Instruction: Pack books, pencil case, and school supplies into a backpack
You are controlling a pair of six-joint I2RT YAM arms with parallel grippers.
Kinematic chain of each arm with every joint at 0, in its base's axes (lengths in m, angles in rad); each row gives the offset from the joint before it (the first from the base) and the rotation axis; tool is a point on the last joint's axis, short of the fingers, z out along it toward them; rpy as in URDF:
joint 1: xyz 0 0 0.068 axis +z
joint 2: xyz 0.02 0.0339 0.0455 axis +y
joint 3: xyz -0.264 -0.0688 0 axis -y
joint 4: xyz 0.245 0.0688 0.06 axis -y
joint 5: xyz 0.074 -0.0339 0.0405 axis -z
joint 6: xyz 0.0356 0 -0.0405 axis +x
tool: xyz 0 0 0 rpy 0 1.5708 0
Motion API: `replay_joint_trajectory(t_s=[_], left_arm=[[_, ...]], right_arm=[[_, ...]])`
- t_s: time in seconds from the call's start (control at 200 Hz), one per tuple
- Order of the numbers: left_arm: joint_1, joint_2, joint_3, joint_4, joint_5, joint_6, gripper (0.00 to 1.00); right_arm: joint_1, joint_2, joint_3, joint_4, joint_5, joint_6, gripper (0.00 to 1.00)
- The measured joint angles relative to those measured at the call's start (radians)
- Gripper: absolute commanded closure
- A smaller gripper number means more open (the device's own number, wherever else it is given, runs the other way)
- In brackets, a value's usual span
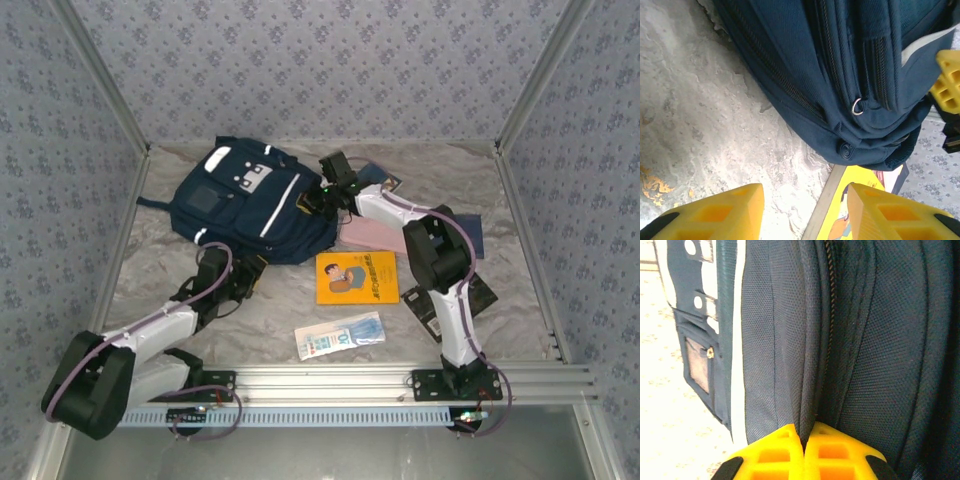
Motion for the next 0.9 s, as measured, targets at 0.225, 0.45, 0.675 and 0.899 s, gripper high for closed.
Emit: replay_joint_trajectory(t_s=[0.225, 0.45, 0.675, 0.899], left_arm=[[0.000, 0.000, 0.034, -0.057, 0.000, 0.084, 0.47], [0.000, 0.022, 0.226, -0.228, 0.004, 0.322, 0.47], [-0.025, 0.087, 0.460, -0.465, -0.005, 0.626, 0.46], [-0.101, 0.094, 0.574, -0.658, -0.066, 0.854, 0.48]], right_arm=[[0.022, 0.000, -0.012, 0.076, -0.010, 0.105, 1.00], [0.039, -0.014, 0.013, 0.062, -0.009, 0.142, 1.00], [0.057, -0.028, 0.101, 0.000, -0.009, 0.141, 1.00], [0.069, -0.032, 0.206, -0.071, -0.008, 0.141, 1.00]])
